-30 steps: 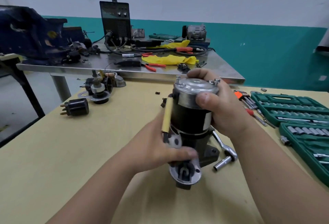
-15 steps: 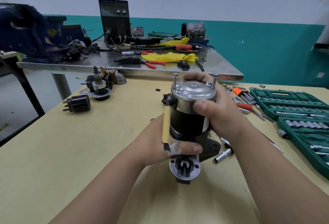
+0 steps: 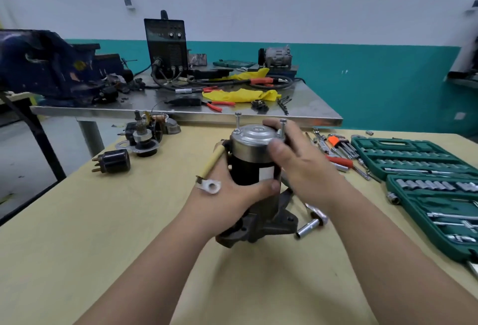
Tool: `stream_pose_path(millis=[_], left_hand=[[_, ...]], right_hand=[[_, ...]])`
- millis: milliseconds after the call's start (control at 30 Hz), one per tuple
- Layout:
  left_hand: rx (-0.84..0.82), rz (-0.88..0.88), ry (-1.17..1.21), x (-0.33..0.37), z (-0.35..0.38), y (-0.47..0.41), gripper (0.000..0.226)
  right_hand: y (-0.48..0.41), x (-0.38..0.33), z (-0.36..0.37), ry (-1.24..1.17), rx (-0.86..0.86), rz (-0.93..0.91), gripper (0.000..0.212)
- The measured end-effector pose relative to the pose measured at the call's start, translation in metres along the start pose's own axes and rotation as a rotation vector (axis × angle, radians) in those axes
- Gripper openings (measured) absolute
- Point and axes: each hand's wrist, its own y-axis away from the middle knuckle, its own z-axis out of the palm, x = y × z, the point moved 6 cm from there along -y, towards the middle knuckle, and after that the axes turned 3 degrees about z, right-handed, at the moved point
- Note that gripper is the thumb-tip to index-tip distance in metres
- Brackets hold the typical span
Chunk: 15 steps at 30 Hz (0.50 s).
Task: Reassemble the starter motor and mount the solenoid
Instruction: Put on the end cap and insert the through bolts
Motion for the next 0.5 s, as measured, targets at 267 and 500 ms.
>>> stream_pose_path(millis=[267,500], left_hand=[[-0.178,-0.173,-0.106,-0.009,-0.024,0.002,0.064],[-0.018,-0.199,0.042,0.002,-0.012,0.005,0.067]], right_hand=[[0.031,0.081,-0.063,0.9,-0.167,0.368,0.038],[0.052,0.096,-0.028,1.082,-0.383,0.357,0.031]])
